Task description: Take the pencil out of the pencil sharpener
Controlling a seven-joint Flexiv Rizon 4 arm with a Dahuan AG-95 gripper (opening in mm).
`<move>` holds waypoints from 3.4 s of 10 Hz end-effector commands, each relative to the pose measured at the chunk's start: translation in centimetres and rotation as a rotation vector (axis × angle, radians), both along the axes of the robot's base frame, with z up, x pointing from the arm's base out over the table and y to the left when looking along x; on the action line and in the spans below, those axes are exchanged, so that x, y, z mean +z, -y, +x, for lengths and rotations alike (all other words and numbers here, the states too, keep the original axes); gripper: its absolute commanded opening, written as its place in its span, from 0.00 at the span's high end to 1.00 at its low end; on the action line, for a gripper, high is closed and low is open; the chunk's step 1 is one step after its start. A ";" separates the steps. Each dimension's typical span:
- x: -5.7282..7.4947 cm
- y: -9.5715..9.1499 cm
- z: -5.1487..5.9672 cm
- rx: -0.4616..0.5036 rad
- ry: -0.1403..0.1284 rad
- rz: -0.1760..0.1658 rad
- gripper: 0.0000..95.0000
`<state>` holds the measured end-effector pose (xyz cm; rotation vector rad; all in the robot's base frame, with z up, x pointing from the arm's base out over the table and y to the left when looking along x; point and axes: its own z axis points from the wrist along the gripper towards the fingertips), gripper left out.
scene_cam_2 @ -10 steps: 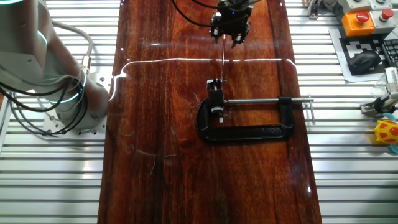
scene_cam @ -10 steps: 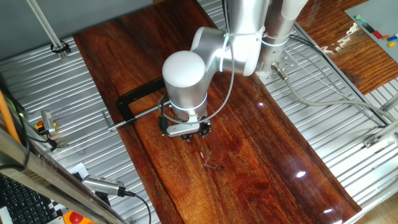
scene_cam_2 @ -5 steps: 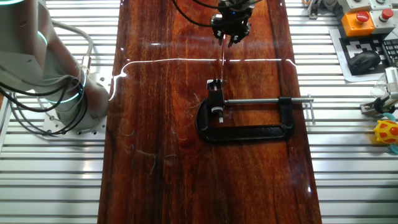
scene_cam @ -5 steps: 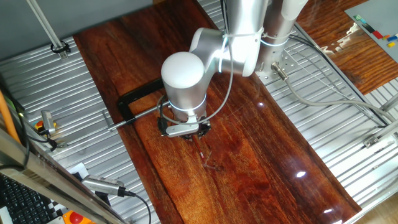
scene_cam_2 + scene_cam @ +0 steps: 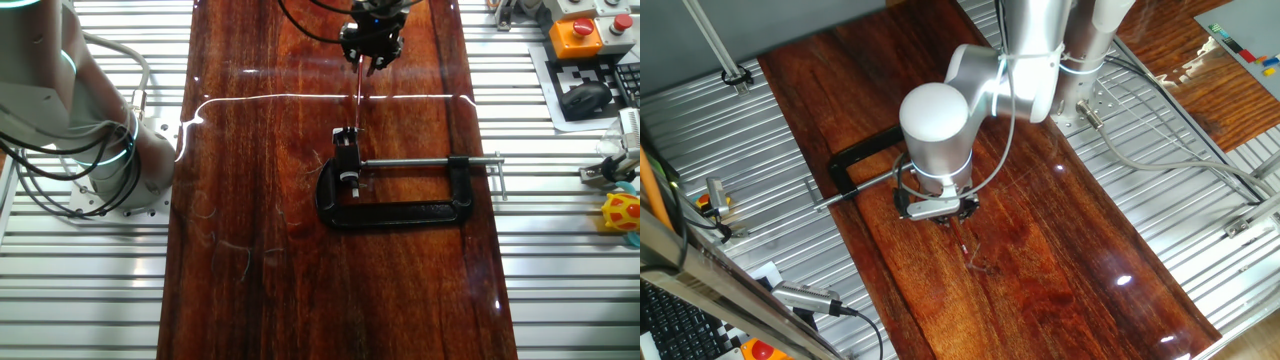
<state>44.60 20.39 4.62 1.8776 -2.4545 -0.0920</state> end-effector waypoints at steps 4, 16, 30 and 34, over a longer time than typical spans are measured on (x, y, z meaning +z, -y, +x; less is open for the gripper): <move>0.0 0.0 0.0 0.000 0.000 0.000 0.80; -0.3 2.0 -1.6 -0.220 0.002 -0.090 1.00; 2.0 6.3 0.8 -0.336 -0.002 -0.094 1.00; 4.3 11.4 5.1 -0.245 -0.011 -0.095 1.00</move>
